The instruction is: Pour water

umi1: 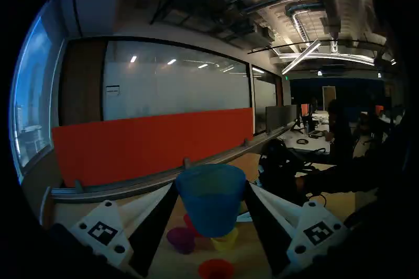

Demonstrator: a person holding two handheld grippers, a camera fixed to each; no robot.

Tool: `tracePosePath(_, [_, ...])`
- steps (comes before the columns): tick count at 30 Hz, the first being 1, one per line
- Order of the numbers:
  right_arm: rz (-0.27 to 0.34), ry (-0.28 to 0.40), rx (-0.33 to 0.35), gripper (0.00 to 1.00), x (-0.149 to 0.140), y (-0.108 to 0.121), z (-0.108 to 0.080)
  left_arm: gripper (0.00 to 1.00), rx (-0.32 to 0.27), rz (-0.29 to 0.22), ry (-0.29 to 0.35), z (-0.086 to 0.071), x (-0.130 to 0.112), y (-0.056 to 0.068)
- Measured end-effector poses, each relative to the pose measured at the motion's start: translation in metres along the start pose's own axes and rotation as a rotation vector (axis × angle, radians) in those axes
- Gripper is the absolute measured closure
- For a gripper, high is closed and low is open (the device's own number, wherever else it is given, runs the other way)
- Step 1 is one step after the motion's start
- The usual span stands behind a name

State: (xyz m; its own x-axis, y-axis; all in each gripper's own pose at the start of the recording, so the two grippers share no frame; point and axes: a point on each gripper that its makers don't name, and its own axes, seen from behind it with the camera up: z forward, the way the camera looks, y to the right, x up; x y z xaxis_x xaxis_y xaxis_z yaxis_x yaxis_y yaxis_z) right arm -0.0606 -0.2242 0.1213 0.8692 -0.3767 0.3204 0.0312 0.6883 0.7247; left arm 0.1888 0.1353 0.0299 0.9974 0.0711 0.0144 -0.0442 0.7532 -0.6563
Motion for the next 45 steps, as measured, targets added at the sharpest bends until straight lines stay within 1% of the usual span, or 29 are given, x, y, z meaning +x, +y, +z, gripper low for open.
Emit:
tracePosePath(9, [-0.036,0.052,0.011,0.1,0.028,-0.011,-0.032,0.13,0.006,0.001,0.003,-0.003,0.002,0.0])
tracePosePath(15, [-0.047,0.108,0.026,0.1,0.051,-0.025,-0.059,0.13,0.006,-0.005,0.001,-0.004,0.001,0.001])
tracePosePath(22, [-0.058,0.188,0.037,0.1,0.082,-0.043,-0.09,0.13,0.009,-0.005,0.003,-0.005,0.002,0.0])
tracePosePath(28, [-0.072,0.239,0.042,0.1,0.099,-0.054,-0.11,0.13,0.012,-0.013,0.002,-0.006,0.001,-0.003])
tracePosePath(36, [-0.079,0.299,0.044,0.09,0.116,-0.064,-0.129,0.13,0.013,-0.018,0.004,-0.007,0.0,-0.003])
tracePosePath(45, [-0.073,0.346,0.046,0.09,0.128,-0.069,-0.137,0.13,0.008,-0.019,0.003,-0.006,0.001,-0.002])
